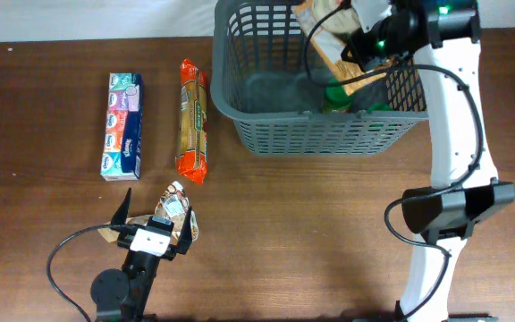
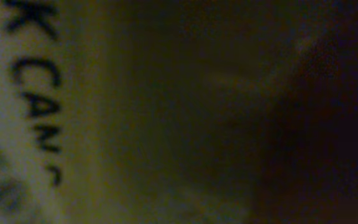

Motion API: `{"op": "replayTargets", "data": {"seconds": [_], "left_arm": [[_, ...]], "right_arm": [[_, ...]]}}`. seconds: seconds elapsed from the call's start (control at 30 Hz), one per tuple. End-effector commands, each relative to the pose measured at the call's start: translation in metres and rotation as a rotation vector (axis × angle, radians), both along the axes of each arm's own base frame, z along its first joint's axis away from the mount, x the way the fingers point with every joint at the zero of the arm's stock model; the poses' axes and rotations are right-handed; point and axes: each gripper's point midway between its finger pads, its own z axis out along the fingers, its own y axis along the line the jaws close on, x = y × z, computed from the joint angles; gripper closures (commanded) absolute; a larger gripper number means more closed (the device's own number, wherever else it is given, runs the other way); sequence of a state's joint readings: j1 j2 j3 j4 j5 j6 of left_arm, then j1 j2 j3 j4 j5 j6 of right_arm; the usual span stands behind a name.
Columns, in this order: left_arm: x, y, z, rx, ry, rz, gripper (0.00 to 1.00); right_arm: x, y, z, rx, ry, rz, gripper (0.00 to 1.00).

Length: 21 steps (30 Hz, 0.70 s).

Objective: Pack container
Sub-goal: 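Lift the snack bag over the basket and lower it inside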

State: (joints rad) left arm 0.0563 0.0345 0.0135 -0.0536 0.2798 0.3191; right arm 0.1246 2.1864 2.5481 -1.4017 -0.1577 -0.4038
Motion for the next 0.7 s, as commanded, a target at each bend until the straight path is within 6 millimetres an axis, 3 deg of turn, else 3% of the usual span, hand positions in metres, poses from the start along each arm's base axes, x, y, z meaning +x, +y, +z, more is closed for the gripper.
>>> {"op": "replayTargets", "data": {"seconds": [0.0,0.23,0.4,0.5,0.53,0.67], "left_arm": [[0.000,-0.002,-0.003,0.011,0.007,-0.009,0.01],[0.000,-0.002,-0.003,0.011,0.007,-0.009,0.01],[0.000,-0.002,-0.003,0.011,0.007,-0.009,0.01],[0.000,-0.002,-0.003,0.011,0.007,-0.009,0.01],[0.000,-0.002,-0.003,0.011,0.007,-0.009,0.01],[0.000,-0.002,-0.003,0.011,0.007,-0.009,0.01]], "right_arm": [[-0.002,-0.011,0.012,-0.060,-0.048,0.001,0.96],[0.000,-0.039,-0.020,-0.161,0.016,-0.074,0.96],[0.002,-0.060,-0.021,-0.137,0.026,-0.144,0.95],[0.001,-0.067,-0.021,-0.106,0.037,-0.152,0.85],[0.001,-0.067,-0.021,-0.093,0.039,-0.150,0.81],[0.001,-0.066,-0.021,-0.069,0.041,-0.144,0.31]]}}
